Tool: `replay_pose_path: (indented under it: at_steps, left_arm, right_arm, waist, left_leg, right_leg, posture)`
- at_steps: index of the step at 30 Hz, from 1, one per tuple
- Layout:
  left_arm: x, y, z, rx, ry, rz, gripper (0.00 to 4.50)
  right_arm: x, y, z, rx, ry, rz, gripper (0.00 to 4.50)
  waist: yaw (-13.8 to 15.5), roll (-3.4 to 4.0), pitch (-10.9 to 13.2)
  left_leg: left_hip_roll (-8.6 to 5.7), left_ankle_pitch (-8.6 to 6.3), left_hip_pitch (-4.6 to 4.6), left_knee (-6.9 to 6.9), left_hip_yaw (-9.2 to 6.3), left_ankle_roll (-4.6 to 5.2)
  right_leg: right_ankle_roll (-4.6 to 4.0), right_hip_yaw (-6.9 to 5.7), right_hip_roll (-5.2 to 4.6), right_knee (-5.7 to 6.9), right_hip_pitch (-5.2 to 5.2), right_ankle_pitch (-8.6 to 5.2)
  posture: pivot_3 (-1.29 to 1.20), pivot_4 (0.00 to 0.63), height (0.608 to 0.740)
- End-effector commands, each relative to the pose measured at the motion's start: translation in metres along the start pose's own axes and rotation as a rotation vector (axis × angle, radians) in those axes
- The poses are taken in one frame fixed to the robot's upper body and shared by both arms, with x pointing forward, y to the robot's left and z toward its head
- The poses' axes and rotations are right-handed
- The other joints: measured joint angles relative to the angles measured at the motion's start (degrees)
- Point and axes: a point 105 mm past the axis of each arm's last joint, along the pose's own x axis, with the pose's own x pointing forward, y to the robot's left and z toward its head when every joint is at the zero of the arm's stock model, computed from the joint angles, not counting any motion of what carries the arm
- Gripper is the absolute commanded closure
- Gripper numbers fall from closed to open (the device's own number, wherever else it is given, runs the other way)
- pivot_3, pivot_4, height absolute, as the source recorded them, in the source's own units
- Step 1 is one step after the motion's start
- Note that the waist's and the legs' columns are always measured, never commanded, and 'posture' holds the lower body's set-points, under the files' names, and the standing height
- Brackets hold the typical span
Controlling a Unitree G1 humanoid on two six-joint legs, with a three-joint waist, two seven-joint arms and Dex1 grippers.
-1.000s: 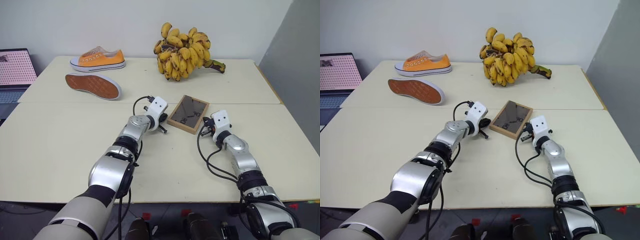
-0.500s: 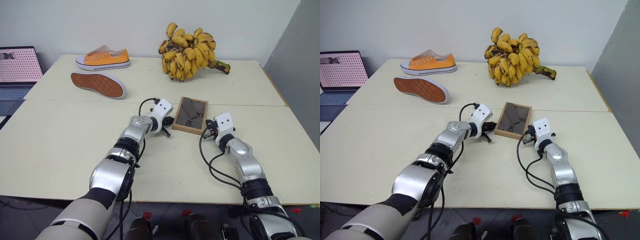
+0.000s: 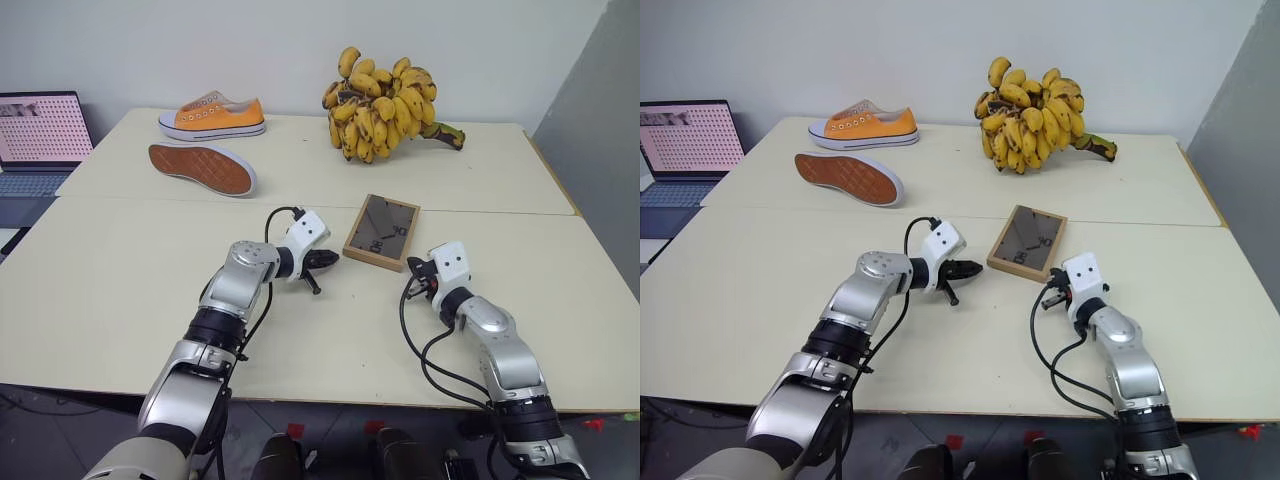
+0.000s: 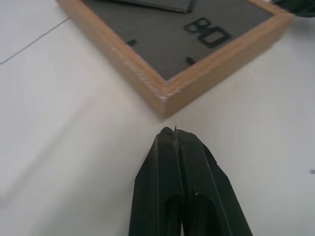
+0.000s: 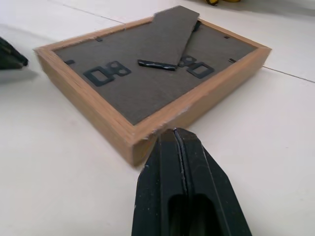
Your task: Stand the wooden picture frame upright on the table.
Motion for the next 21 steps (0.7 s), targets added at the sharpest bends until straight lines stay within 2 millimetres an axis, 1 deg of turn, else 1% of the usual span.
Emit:
replay_pose_path:
  at_steps: [1, 2, 5, 6, 9, 12, 14, 15, 17, 19, 21]
  left_arm:
    - [-0.002, 0.031, 0.017, 0.008, -0.041, 0.133, 4.48]
    - [-0.004, 0.040, 0.019, -0.005, -0.046, 0.167, 4.48]
    - [-0.005, 0.058, 0.021, -0.026, -0.042, 0.250, 4.48]
    - [-0.003, 0.062, 0.022, -0.026, -0.039, 0.271, 4.48]
    - [0.009, 0.056, 0.029, -0.031, -0.055, 0.268, 4.48]
    - [0.026, 0.040, 0.036, -0.034, -0.070, 0.238, 4.48]
    - [0.038, 0.026, 0.038, -0.039, -0.075, 0.199, 4.48]
    - [0.048, 0.011, 0.038, -0.029, -0.071, 0.160, 4.48]
    - [0.062, -0.014, 0.040, -0.013, -0.078, 0.083, 4.48]
    - [0.066, -0.025, 0.043, -0.009, -0.090, 0.035, 4.48]
    - [0.066, -0.028, 0.043, -0.004, -0.095, 0.011, 4.48]
  right_arm:
    - [0.002, -0.038, 0.009, -0.070, -0.017, -0.098, 4.50]
    - [0.003, -0.047, 0.007, -0.085, -0.003, -0.118, 4.50]
    - [0.004, -0.063, 0.000, -0.109, 0.024, -0.148, 4.50]
    - [0.004, -0.067, -0.003, -0.114, 0.035, -0.156, 4.50]
    - [0.008, -0.071, -0.009, -0.118, 0.052, -0.166, 4.50]
    - [0.013, -0.069, -0.010, -0.099, 0.049, -0.163, 4.50]
    - [0.018, -0.063, -0.009, -0.086, 0.041, -0.155, 4.50]
    - [0.023, -0.055, -0.005, -0.080, 0.028, -0.139, 4.50]
    - [0.031, -0.038, 0.006, -0.069, -0.009, -0.099, 4.50]
    - [0.036, -0.024, 0.018, -0.060, -0.045, -0.064, 4.50]
    - [0.038, -0.013, 0.026, -0.049, -0.071, -0.038, 4.50]
  waist:
    - [-0.01, 0.00, 0.00]
    - [-0.01, 0.00, 0.00]
    - [-0.03, -0.01, 0.01]
    - [-0.03, -0.01, 0.01]
    - [-0.04, -0.01, 0.01]
    - [-0.05, -0.01, 0.01]
    - [-0.07, -0.01, 0.01]
    - [-0.07, -0.01, 0.01]
    - [-0.16, -0.01, 0.01]
    - [-0.19, -0.01, 0.01]
    - [-0.31, 0.00, 0.01]
  left_leg:
    - [0.00, 0.00, 0.00, -0.01, -0.01, 0.00]
    - [0.00, 0.00, 0.00, -0.02, 0.00, 0.00]
    - [-0.01, 0.00, -0.07, -0.04, 0.00, 0.01]
    - [-0.01, -0.01, -0.07, -0.04, -0.01, 0.01]
    - [-0.02, -0.01, -0.08, -0.07, 0.01, 0.02]
    - [-0.05, -0.01, -0.11, -0.04, 0.01, 0.01]
    - [-0.06, -0.01, -0.11, -0.03, 0.02, 0.01]
    - [-0.06, 0.00, -0.12, -0.03, 0.00, 0.01]
    - [-0.06, 0.00, -0.11, -0.05, 0.01, 0.01]
    - [-0.06, 0.00, -0.12, -0.06, 0.02, 0.00]
    - [-0.06, 0.00, -0.11, -0.06, 0.00, 0.00]
  right_leg:
    - [0.00, 0.00, 0.00, 0.00, 0.00, 0.00]
    - [0.00, 0.00, 0.00, -0.01, -0.01, 0.00]
    - [0.00, -0.01, 0.00, -0.06, -0.06, 0.00]
    - [0.00, -0.02, -0.01, -0.07, -0.05, 0.00]
    - [0.00, -0.01, -0.01, -0.13, -0.05, 0.00]
    - [0.00, -0.01, -0.04, -0.13, -0.03, 0.00]
    - [0.00, 0.00, -0.05, -0.12, -0.04, 0.00]
    - [0.01, -0.02, -0.04, -0.12, -0.04, 0.00]
    - [0.01, -0.01, -0.04, -0.13, -0.05, 0.00]
    - [0.00, 0.00, -0.04, -0.11, -0.07, 0.00]
    - [0.01, -0.01, -0.03, -0.09, -0.07, 0.00]
  posture:
    - [0.00, 0.150, 0.740]
    - [0.00, 0.150, 0.740]
    - [0.00, 0.150, 0.740]
    - [0.00, 0.150, 0.740]
    - [0.00, 0.150, 0.740]
    - [0.00, 0.150, 0.740]
    - [0.00, 0.150, 0.740]
    - [0.00, 0.150, 0.740]
    - [0.00, 0.150, 0.740]
    - [0.00, 0.150, 0.740]
    - [0.00, 0.150, 0.740]
